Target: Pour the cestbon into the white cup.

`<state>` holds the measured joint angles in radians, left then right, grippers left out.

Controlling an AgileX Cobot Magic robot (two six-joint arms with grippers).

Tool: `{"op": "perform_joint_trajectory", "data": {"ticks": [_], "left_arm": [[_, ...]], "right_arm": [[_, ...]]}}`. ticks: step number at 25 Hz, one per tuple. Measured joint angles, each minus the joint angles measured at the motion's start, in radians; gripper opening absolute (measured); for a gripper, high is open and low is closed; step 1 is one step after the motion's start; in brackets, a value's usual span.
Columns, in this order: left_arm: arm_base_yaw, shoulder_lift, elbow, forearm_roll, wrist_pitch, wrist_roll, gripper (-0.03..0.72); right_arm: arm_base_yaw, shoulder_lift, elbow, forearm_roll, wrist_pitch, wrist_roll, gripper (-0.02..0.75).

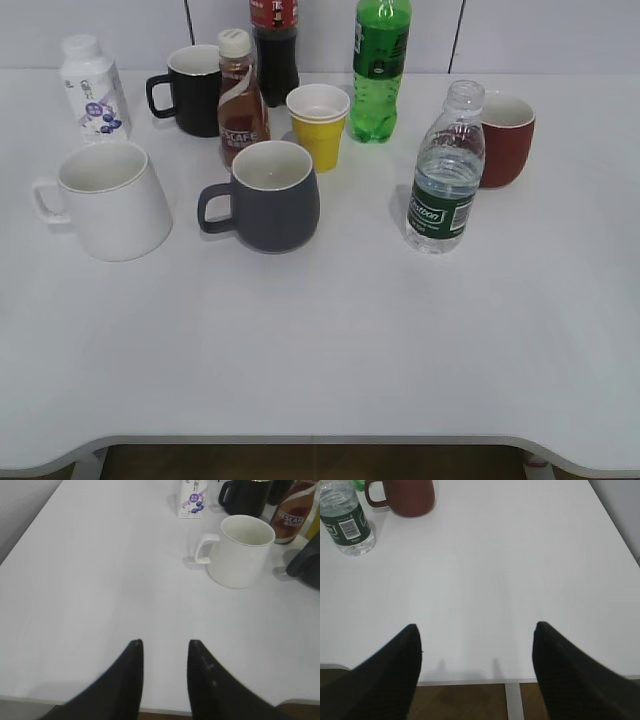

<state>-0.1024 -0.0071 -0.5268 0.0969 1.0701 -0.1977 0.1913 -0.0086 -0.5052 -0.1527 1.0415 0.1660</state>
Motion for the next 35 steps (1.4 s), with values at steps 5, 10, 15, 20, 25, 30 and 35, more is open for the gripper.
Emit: {"op": "perform_joint_trajectory", "data": {"ticks": [5,10,15,20,25,30,35], "left_arm": [[0.000,0.000,0.000,0.000,0.000,0.000,0.232],[0.000,0.000,0.000,0.000,0.000,0.000,0.232],[0.000,0.000,0.000,0.000,0.000,0.000,0.232],[0.000,0.000,0.000,0.000,0.000,0.000,0.232],[0.000,0.000,0.000,0.000,0.000,0.000,0.232],[0.000,0.000,0.000,0.000,0.000,0.000,0.232],[0.000,0.000,0.000,0.000,-0.002,0.000,0.232]], "right_arm": [[0.000,0.000,0.000,0.000,0.000,0.000,0.519],[0.000,0.000,0.000,0.000,0.000,0.000,0.519],[0.000,0.000,0.000,0.000,0.000,0.000,0.519],[0.000,0.000,0.000,0.000,0.000,0.000,0.519],[0.000,0.000,0.000,0.000,0.000,0.000,0.519],[0.000,0.000,0.000,0.000,0.000,0.000,0.519],[0.000,0.000,0.000,0.000,0.000,0.000,0.519]]}}
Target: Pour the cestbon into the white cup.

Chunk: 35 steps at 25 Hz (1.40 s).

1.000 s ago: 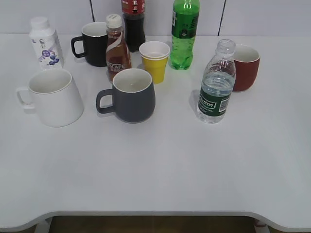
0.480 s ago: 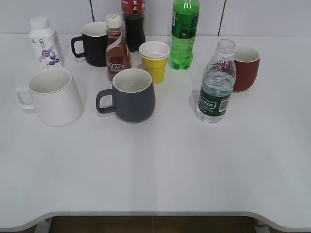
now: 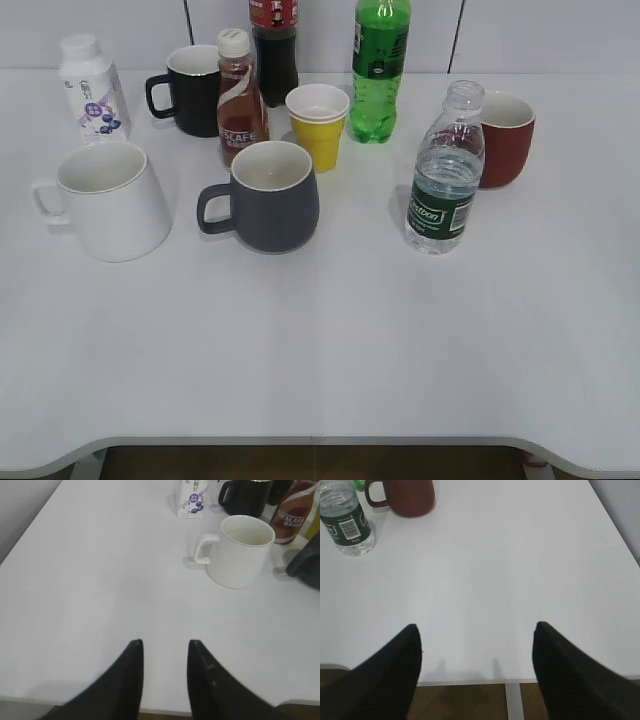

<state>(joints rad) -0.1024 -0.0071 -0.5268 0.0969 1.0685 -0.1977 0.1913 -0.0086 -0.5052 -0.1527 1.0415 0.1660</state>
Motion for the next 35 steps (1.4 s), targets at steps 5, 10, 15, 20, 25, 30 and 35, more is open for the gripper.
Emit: {"op": "perform_joint_trajectory", "data": {"ticks": [5,10,15,20,25,30,35], "left_arm": [[0.000,0.047,-0.011,-0.008,-0.257,0.000,0.232],[0.000,0.262,0.082,0.101,-0.904,0.000,0.232],[0.000,0.604,0.115,0.156,-1.295,0.000,0.232],[0.000,0.916,0.118,0.134,-1.446,0.000,0.232],[0.000,1.095,0.208,0.111,-1.602,0.000,0.232],[0.000,1.244,0.368,0.015,-1.813,0.072,0.238],[0.000,1.454,0.385,-0.062,-2.134,0.156,0.298]], "right_arm": [[0.000,0.000,0.000,0.000,0.000,0.000,0.519],[0.000,0.000,0.000,0.000,0.000,0.000,0.519],[0.000,0.000,0.000,0.000,0.000,0.000,0.519],[0.000,0.000,0.000,0.000,0.000,0.000,0.519],[0.000,0.000,0.000,0.000,0.000,0.000,0.519],[0.000,0.000,0.000,0.001,0.000,0.000,0.519],[0.000,0.000,0.000,0.001,0.000,0.000,0.519]]}}
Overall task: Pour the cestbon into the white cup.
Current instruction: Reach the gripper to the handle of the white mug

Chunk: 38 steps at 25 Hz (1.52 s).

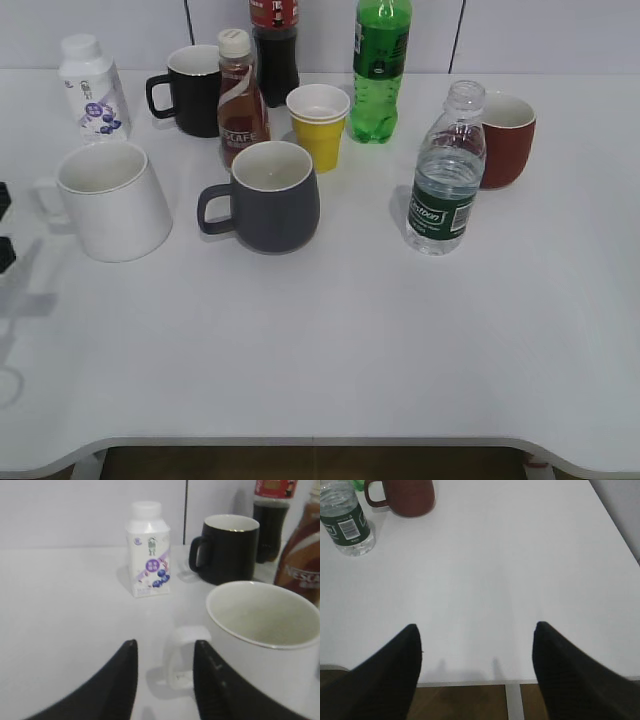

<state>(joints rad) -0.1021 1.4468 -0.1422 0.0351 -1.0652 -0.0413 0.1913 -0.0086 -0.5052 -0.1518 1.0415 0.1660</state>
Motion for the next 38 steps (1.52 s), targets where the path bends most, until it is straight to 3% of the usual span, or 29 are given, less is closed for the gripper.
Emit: {"op": "perform_joint_trajectory", "data": {"ticks": [3,8,22,25,30,35,38], "left_arm": [[0.000,0.138,-0.005,-0.010,-0.111,0.005,0.328],[0.000,0.304,-0.026,-0.010,-0.132,0.007,0.337],[0.000,0.360,-0.175,0.011,-0.139,0.008,0.335],[0.000,0.394,-0.222,0.027,-0.138,0.008,0.283],[0.001,0.441,-0.275,0.030,-0.137,0.016,0.055],[0.001,0.421,-0.275,0.073,-0.111,0.023,0.040],[0.001,0.362,-0.273,0.086,-0.091,0.027,0.040]], "right_arm": [[0.000,0.000,0.000,0.000,0.000,0.000,0.519],[0.000,0.000,0.000,0.000,0.000,0.000,0.519],[0.000,0.000,0.000,0.000,0.000,0.000,0.519],[0.000,0.000,0.000,0.000,0.000,0.000,0.519],[0.000,0.000,0.000,0.000,0.000,0.000,0.519],[0.000,0.010,-0.012,0.008,-0.046,-0.037,0.476],[-0.001,0.075,-0.022,0.011,-0.293,-0.144,0.451]]}}
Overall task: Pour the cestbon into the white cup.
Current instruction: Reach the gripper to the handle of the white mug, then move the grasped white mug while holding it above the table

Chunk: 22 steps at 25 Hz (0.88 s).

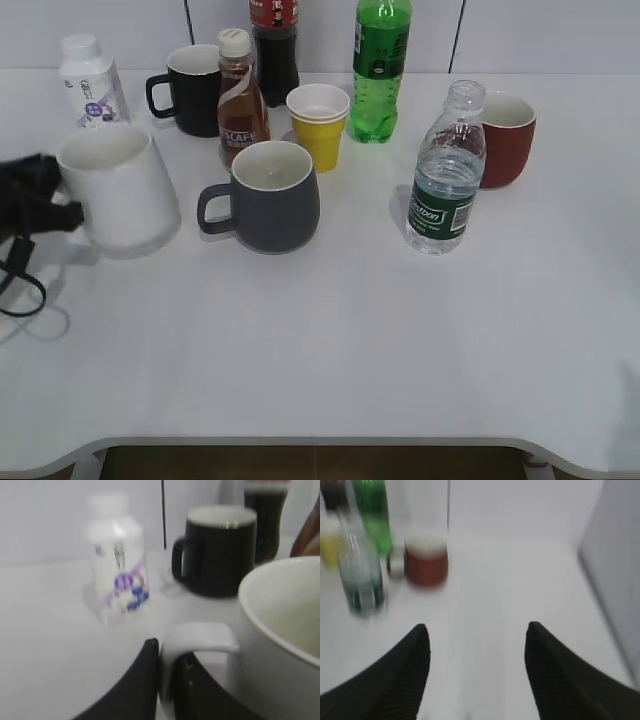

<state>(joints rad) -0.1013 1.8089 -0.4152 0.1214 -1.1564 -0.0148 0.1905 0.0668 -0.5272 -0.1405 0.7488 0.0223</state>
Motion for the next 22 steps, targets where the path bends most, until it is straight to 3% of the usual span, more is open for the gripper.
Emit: {"op": "perform_joint_trajectory", "data": {"ticks": [4,8,11,16,19,22], "left_arm": [[0.000,-0.105,0.000,0.007,0.008,0.000,0.040],[0.000,-0.195,0.000,0.076,0.056,0.000,0.040],[0.000,-0.248,0.001,0.132,0.098,0.000,0.040],[0.000,-0.322,0.001,0.194,0.176,0.000,0.040],[0.000,-0.353,0.001,0.205,0.208,0.000,0.040],[0.000,-0.367,0.001,0.213,0.218,0.000,0.040]], "right_arm": [[0.000,0.211,0.000,0.000,-0.499,-0.079,0.446],[0.000,0.488,-0.001,-0.002,-0.870,-0.066,0.446],[0.000,0.672,0.016,-0.019,-1.069,0.041,0.446],[0.000,0.929,0.191,-0.223,-1.318,0.354,0.446],[0.000,1.086,0.242,-0.276,-1.478,0.369,0.456],[0.000,1.242,0.230,-0.364,-1.583,0.363,0.532]]}}
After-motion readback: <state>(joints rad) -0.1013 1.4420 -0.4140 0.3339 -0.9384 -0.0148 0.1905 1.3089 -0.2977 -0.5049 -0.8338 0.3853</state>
